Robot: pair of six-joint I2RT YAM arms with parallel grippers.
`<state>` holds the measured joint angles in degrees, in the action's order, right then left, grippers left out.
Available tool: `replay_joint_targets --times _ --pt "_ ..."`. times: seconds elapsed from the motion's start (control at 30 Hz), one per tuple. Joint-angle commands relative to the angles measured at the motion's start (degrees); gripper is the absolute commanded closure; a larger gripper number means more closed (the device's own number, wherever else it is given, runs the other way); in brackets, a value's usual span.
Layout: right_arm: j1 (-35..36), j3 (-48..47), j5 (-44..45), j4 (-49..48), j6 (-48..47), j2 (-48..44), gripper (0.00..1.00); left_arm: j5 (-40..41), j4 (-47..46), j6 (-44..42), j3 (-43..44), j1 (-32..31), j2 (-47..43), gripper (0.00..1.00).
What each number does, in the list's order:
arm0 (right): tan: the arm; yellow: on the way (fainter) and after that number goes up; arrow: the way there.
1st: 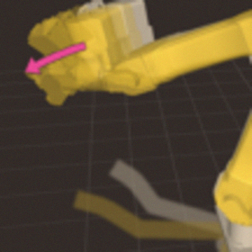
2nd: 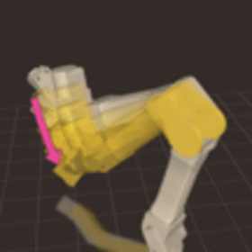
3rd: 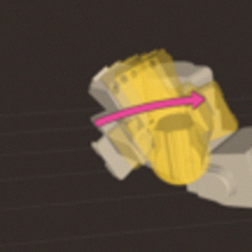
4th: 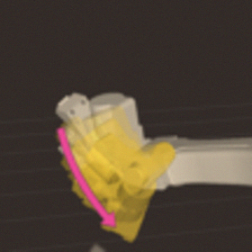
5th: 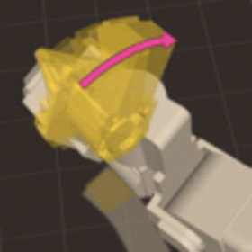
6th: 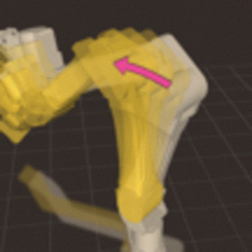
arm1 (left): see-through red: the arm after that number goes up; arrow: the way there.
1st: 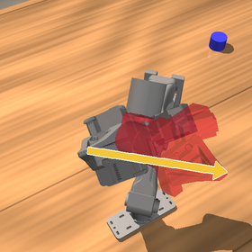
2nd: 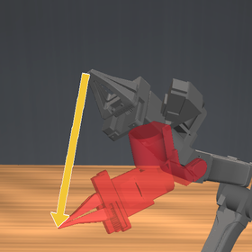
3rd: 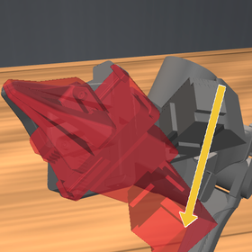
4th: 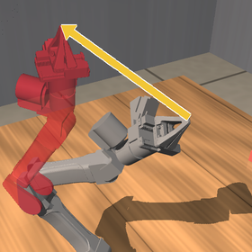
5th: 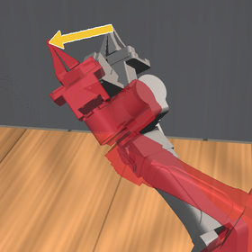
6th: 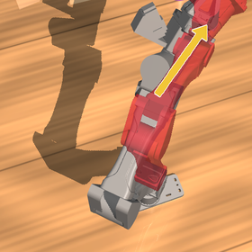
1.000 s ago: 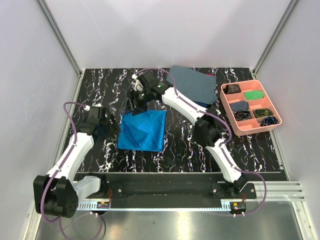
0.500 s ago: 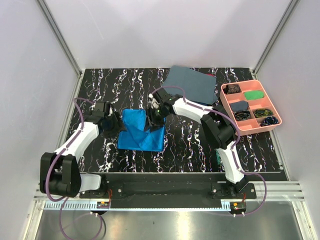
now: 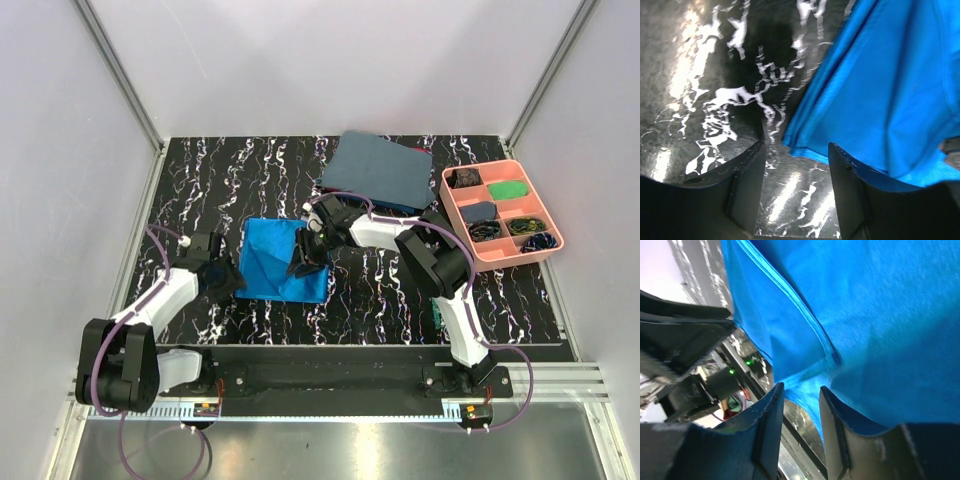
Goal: Fold the napkin into a case and place the utensils inside
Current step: Fold the square-folded napkin at the center of the board.
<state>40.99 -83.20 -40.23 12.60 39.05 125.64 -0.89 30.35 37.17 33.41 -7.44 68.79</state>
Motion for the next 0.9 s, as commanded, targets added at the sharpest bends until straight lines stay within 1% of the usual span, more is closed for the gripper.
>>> replay_joint_targets --times 0.0,0.13,0.33,0.47,0.53,0.6,0.63,0.7,0.73,0.8,0.83,0.87 --pt "0.4 -0.1 -2.4 -7.1 3.9 -2.5 0.59 3.7 -4.6 1.7 -2.3 0.3 -1.3 0.49" --pt "0.3 -1.1 -2.7 -9.3 5.4 -0.9 0.63 3.9 -6.4 1.9 -3.8 0.3 -0.1 0.59" --pt "1.2 -3.2 -3.7 -10.3 6.8 0.6 0.76 3.8 -7.8 2.4 -5.2 0.3 0.6 0.71" --pt "1.5 -3.8 -4.3 -10.6 7.4 0.6 0.79 3.3 -7.9 2.6 -6.0 0.3 -1.0 0.8" --pt "0.5 -1.4 -2.0 -8.0 6.0 -3.1 0.67 3.1 -7.8 2.9 -6.3 0.3 -1.6 0.84" --pt "-0.1 -0.1 3.3 -3.2 2.5 -6.4 0.6 2.6 -7.9 3.2 -6.9 0.3 -2.5 0.88" --pt "-0.1 0.2 4.2 0.1 1.7 -6.9 0.52 2.3 -7.8 3.3 -7.2 0.3 -2.8 0.9" --pt "-0.2 2.0 3.1 0.3 1.6 -7.3 0.52 1.9 -7.8 3.5 -7.6 0.3 -3.6 0.96" --pt "0.0 3.3 2.6 -2.0 2.4 -7.5 0.52 1.2 -7.9 4.0 -8.0 0.3 -3.8 0.98" --pt "0.3 6.4 2.2 -5.2 5.2 -7.4 0.51 1.2 -8.3 4.7 -8.8 0.2 -5.0 1.0" --pt "0.2 7.2 2.3 -7.1 5.9 -7.3 0.51 -0.6 -8.5 4.9 -8.9 0.2 -5.3 1.0" --pt "0.2 7.7 1.6 -8.0 6.9 -6.9 0.52 -0.8 -8.2 4.9 -9.0 0.2 -6.0 1.0"
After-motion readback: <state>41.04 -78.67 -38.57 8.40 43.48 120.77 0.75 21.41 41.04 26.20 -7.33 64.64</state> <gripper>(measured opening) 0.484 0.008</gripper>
